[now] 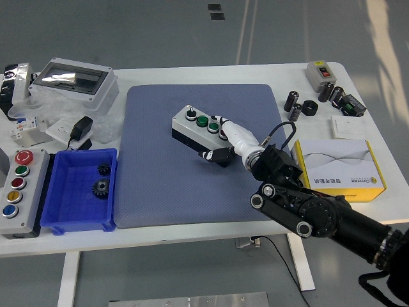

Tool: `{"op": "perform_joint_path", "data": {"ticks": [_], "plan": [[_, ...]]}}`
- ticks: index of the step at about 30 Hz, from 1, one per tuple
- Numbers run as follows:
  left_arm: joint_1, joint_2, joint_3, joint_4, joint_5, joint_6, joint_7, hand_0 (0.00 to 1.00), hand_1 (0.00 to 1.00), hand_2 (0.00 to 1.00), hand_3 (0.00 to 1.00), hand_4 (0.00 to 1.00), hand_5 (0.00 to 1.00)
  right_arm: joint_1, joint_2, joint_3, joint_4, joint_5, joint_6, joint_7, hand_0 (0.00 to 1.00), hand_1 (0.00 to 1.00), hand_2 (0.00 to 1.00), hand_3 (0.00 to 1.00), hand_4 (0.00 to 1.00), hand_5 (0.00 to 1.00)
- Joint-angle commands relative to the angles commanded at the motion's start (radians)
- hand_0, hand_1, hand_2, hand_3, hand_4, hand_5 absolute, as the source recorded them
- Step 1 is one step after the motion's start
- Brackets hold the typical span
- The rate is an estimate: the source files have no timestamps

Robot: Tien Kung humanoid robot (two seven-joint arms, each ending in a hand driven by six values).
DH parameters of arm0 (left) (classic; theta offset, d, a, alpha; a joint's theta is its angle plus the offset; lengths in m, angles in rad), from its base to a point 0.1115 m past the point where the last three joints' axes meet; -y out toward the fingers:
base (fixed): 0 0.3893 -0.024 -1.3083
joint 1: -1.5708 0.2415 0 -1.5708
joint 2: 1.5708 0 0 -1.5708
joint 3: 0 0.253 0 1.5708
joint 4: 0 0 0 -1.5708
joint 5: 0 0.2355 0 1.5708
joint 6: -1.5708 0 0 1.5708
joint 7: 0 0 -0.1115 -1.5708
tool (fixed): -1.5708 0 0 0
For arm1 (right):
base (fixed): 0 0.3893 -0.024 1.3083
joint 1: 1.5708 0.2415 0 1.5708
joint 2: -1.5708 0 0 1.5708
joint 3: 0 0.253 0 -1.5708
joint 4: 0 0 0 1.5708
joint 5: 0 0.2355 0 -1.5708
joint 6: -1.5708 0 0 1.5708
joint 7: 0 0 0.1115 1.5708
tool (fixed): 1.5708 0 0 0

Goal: Pick up the button,place it on the desk,press the button,press the button

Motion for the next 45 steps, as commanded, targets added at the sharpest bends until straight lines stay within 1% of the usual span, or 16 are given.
{"op": "perform_joint_path", "data": {"ticks": [6, 7, 11, 16, 18, 19, 24, 25, 26, 30, 31, 36, 42, 43, 45], "plan": [[-0.001, -0.002, 0.0, 0.0, 0.002, -0.001, 0.0, 0.624, 0.51, 0.531, 0.603, 0.616, 0.223, 0.001, 0.0, 0.0, -0.002, -0.021, -0.015, -0.001, 0.998, 0.99, 0.998, 0.998, 0.929, 0.393], [-0.001, -0.002, 0.0, 0.0, 0.002, -0.001, 0.0, 0.625, 0.51, 0.531, 0.602, 0.615, 0.223, 0.001, 0.0, 0.002, -0.001, -0.028, -0.02, -0.001, 0.998, 0.997, 0.998, 0.998, 0.966, 0.425], [-0.002, -0.002, 0.0, 0.0, 0.003, -0.001, -0.002, 0.625, 0.51, 0.531, 0.602, 0.615, 0.223, 0.002, -0.003, 0.014, 0.005, -0.073, -0.039, -0.002, 0.998, 0.997, 0.998, 0.998, 0.966, 0.425], [-0.001, -0.002, 0.0, 0.0, 0.004, -0.002, -0.002, 0.624, 0.51, 0.53, 0.601, 0.614, 0.223, 0.01, -0.003, 0.011, 0.004, -0.108, -0.044, -0.007, 0.998, 0.998, 0.998, 0.998, 0.974, 0.432], [-0.002, -0.002, 0.0, 0.0, 0.005, -0.002, -0.002, 0.624, 0.51, 0.53, 0.601, 0.614, 0.223, 0.014, -0.002, 0.0, -0.002, -0.104, -0.04, -0.01, 0.998, 0.998, 0.998, 0.998, 0.974, 0.432], [-0.001, -0.002, 0.0, 0.0, 0.005, -0.002, -0.002, 0.624, 0.51, 0.531, 0.6, 0.614, 0.222, 0.016, -0.001, -0.007, -0.007, -0.099, -0.038, -0.011, 0.998, 0.99, 0.998, 0.998, 0.95, 0.397], [-0.002, -0.002, 0.0, 0.0, 0.008, -0.003, -0.003, 0.624, 0.51, 0.531, 0.6, 0.614, 0.222, 0.026, 0.0, -0.041, -0.03, -0.068, -0.026, -0.015, 0.998, 0.99, 0.998, 0.998, 0.95, 0.397], [-0.002, -0.002, 0.0, 0.0, 0.009, -0.004, -0.003, 0.624, 0.509, 0.53, 0.599, 0.612, 0.222, 0.028, 0.0, -0.043, -0.033, -0.066, -0.025, -0.015, 0.998, 0.98, 0.99, 0.998, 0.925, 0.383], [-0.003, -0.002, 0.0, 0.0, 0.01, -0.004, -0.003, 0.624, 0.509, 0.53, 0.599, 0.612, 0.222, 0.03, 0.0, -0.044, -0.036, -0.065, -0.025, -0.015, 0.998, 0.98, 0.99, 0.998, 0.925, 0.383], [-0.004, -0.001, -0.001, 0.0, 0.011, -0.004, -0.003, 0.624, 0.509, 0.53, 0.599, 0.612, 0.222, 0.035, 0.001, -0.041, -0.047, -0.066, -0.032, -0.013, 0.998, 0.98, 0.99, 0.998, 0.925, 0.383], [-0.005, -0.001, -0.001, 0.0, 0.011, -0.004, -0.003, 0.624, 0.508, 0.53, 0.597, 0.611, 0.221, 0.035, 0.001, -0.04, -0.05, -0.064, -0.037, -0.012, 0.998, 0.98, 0.99, 0.998, 0.964, 0.42], [-0.007, -0.001, -0.001, 0.0, 0.013, -0.004, -0.003, 0.624, 0.508, 0.53, 0.597, 0.611, 0.221, 0.034, 0.004, -0.045, -0.059, -0.046, -0.057, -0.003, 0.998, 0.98, 0.99, 0.998, 0.964, 0.42], [-0.014, -0.003, 0.005, 0.0, 0.006, -0.005, -0.008, 0.625, 0.507, 0.529, 0.594, 0.605, 0.219, 0.03, 0.004, -0.057, -0.066, 0.017, -0.054, 0.012, 0.998, 0.982, 0.994, 0.998, 0.966, 0.425], [-0.015, -0.003, 0.006, 0.0, 0.003, -0.005, -0.009, 0.624, 0.507, 0.529, 0.592, 0.6, 0.216, 0.03, 0.004, -0.06, -0.066, 0.022, -0.054, 0.013, 0.887, 0.936, 0.951, 0.998, 0.968, 0.429], [-0.016, -0.003, 0.008, 0.0, 0.001, -0.005, -0.011, 0.624, 0.507, 0.529, 0.592, 0.6, 0.216, 0.031, 0.005, -0.067, -0.068, 0.03, -0.056, 0.012, 0.887, 0.936, 0.951, 0.998, 0.968, 0.429]]}}
